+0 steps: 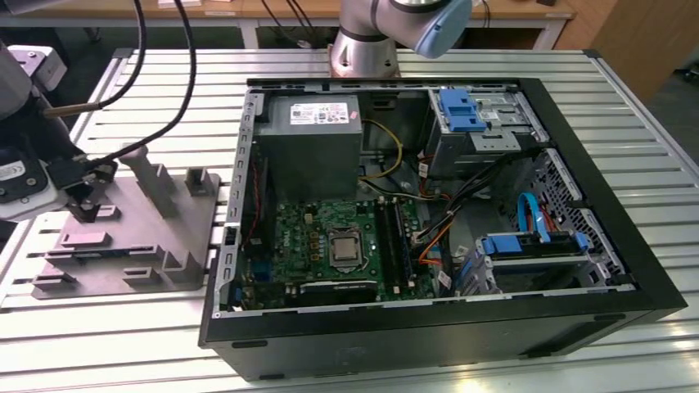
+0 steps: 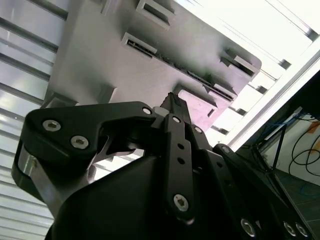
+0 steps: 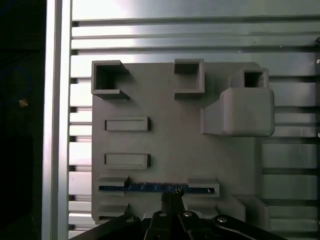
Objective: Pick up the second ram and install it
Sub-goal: 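Reach for the second ram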
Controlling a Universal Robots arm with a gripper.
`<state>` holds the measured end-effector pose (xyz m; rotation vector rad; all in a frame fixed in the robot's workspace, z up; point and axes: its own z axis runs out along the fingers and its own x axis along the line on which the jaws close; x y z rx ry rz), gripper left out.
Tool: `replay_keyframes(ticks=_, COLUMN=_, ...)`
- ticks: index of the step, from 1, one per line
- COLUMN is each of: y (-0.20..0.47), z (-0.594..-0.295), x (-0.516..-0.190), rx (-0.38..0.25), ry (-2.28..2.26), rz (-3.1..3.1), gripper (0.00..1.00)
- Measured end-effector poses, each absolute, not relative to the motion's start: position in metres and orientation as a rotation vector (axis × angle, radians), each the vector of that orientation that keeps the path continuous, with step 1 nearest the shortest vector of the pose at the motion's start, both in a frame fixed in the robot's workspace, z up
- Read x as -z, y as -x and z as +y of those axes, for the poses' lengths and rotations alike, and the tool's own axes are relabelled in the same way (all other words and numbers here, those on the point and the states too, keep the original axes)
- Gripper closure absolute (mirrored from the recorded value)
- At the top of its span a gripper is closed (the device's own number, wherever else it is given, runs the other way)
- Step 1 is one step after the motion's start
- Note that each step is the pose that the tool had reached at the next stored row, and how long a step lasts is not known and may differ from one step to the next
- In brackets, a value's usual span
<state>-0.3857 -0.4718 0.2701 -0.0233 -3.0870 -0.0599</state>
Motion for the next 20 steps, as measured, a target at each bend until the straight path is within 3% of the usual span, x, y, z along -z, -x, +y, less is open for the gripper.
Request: replay_keyframes(ticks=20, y=0.394, z=-0.479, x=-0.234, rx=0.059, ry=-0.024, rz=-3.074, gripper=0.89)
